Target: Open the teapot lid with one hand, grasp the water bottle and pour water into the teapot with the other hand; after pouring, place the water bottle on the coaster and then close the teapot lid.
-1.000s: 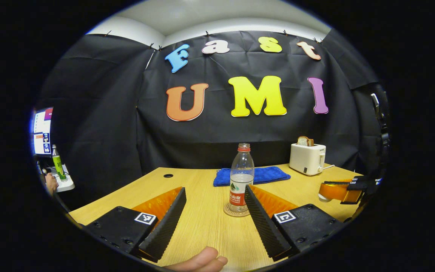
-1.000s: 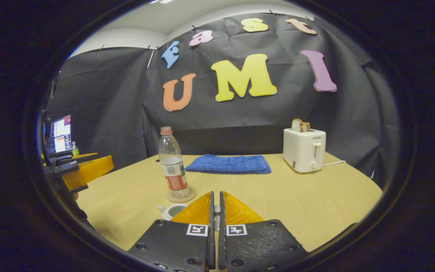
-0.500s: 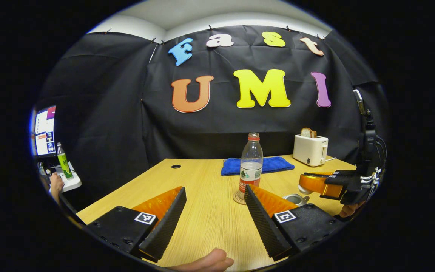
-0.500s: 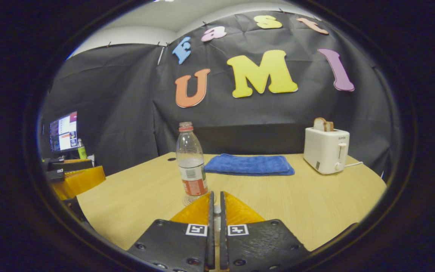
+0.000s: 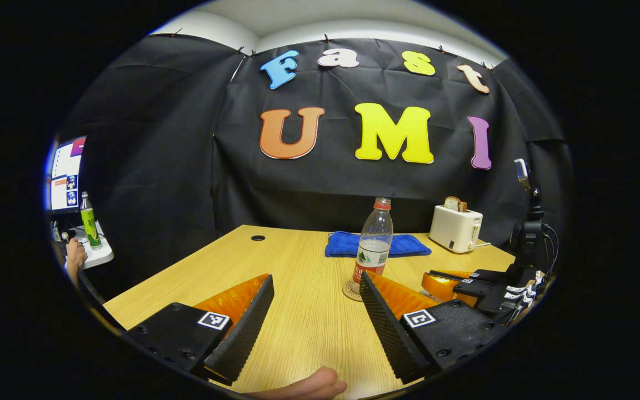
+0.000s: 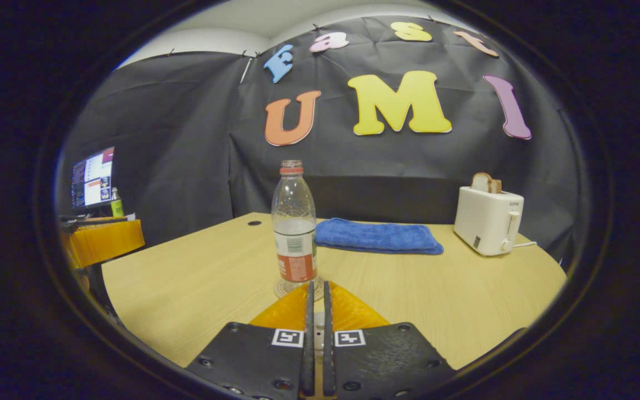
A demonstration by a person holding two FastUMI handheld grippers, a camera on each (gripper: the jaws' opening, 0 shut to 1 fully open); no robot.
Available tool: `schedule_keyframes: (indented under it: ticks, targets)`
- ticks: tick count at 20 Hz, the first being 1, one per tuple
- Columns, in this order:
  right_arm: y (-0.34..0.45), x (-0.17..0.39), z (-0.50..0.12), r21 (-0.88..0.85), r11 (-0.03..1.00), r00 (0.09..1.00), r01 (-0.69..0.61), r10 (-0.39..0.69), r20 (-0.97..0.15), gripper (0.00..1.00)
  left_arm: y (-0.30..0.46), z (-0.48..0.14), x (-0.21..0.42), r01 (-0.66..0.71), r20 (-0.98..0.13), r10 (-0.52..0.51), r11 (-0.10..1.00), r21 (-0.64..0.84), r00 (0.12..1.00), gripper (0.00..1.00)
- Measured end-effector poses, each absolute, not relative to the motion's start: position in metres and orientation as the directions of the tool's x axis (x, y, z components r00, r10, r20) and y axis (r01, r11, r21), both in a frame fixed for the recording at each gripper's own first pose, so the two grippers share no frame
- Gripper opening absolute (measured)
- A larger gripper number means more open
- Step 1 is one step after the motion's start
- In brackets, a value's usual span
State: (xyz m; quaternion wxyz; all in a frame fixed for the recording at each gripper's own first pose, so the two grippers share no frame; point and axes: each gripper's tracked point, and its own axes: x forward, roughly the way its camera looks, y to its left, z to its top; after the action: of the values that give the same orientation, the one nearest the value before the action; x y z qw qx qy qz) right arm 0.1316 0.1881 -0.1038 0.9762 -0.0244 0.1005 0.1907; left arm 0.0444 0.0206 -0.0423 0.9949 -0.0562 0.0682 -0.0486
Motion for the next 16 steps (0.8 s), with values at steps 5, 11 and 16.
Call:
schedule_keyframes:
  ticks: [5,11,16]
  targets:
    - [0.179,0.12,-0.081,-0.028,0.932,0.921,-0.36,0.351,-0.17,0.14,0.019,-0.035,0.041,0.111,-0.12,-0.126,0.986,-0.127,0.985,0.97]
    - [0.149,0.08,-0.038,-0.025,0.949,0.946,-0.316,0.313,-0.083,0.67,0.015,-0.025,0.029,0.118,-0.12,-0.129,0.989,-0.093,0.984,0.98]
    - [0.101,0.046,-0.002,-0.066,0.979,0.982,-0.191,0.19,-0.02,0.93,0.019,-0.011,0.017,0.09,-0.102,-0.099,0.992,-0.092,0.99,0.97]
